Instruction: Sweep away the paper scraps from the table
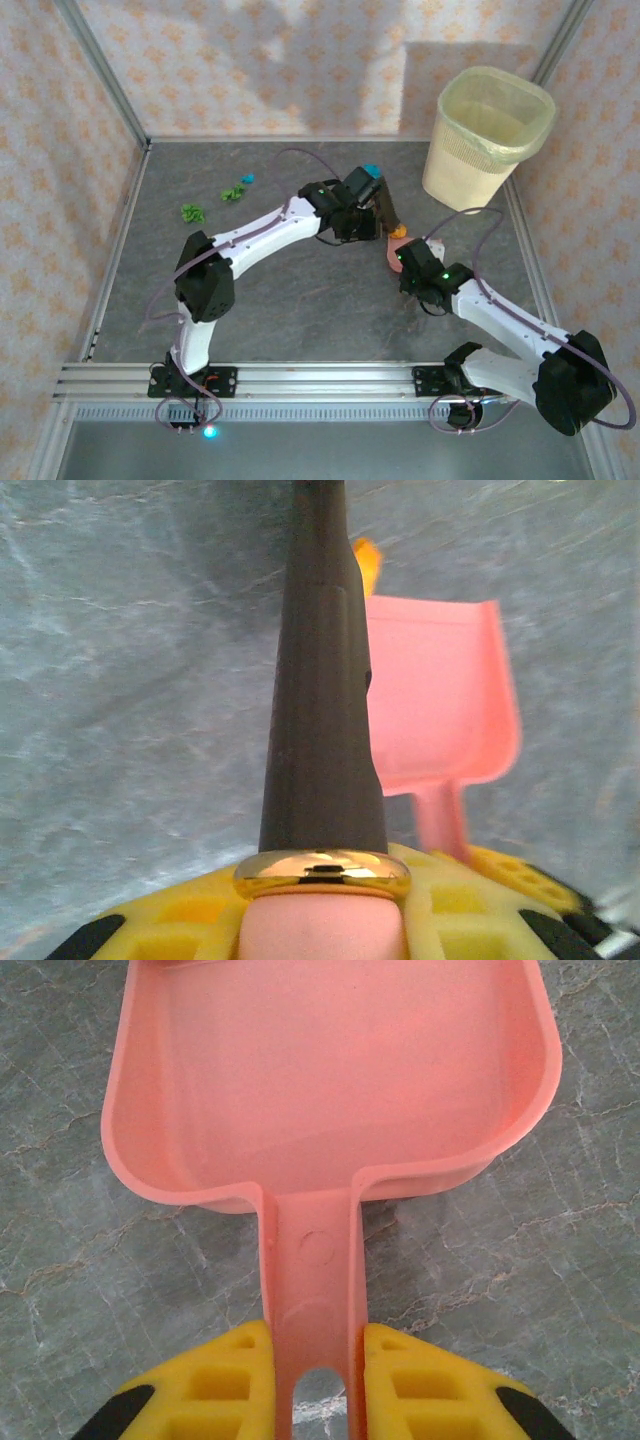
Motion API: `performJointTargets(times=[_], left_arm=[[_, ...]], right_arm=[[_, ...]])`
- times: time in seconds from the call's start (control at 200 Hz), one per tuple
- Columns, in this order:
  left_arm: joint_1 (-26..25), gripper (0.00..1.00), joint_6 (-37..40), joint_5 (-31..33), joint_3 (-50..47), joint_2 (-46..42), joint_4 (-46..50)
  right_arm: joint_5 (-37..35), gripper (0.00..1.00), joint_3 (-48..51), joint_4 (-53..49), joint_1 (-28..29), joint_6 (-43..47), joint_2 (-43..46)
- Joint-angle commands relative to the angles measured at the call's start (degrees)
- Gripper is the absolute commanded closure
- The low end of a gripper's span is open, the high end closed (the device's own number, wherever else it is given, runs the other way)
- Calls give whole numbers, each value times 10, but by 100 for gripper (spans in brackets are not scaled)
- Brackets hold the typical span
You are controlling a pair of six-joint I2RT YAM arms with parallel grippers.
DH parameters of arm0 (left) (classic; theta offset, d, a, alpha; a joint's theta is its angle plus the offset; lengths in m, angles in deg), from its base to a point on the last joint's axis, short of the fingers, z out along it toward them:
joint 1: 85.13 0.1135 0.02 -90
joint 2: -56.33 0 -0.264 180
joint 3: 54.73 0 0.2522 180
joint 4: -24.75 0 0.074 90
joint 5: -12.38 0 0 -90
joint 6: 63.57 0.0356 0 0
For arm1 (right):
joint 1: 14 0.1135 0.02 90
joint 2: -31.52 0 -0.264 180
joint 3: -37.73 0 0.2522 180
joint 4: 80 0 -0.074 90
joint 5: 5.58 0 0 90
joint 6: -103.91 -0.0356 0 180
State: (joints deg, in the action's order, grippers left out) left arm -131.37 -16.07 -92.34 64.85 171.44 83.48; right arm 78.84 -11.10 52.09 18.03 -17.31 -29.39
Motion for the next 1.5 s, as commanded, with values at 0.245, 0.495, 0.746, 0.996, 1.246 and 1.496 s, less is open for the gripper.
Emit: performJointTargets(times=[0.245, 0.495, 0.746, 0.996, 1.246, 1.496], left_arm=[[-41, 100, 100, 50, 56, 22, 77], [-78, 100, 138, 73, 60, 4, 94], [-87, 100, 149, 197, 88, -19, 117], [-86, 100, 181, 222, 198, 53, 110], [-87, 100, 192, 184, 303, 139, 130], [-87, 100, 194, 177, 296, 155, 119]], right_arm=[[0, 100, -1, 8, -8, 8, 2], [-5, 100, 0, 12, -11, 7, 1], [-4, 100, 5, 27, -13, 1, -14], [-16, 100, 24, 49, -13, -20, -12], [-33, 100, 33, 47, -16, -26, -13], [-33, 100, 47, 55, -23, -22, -4]])
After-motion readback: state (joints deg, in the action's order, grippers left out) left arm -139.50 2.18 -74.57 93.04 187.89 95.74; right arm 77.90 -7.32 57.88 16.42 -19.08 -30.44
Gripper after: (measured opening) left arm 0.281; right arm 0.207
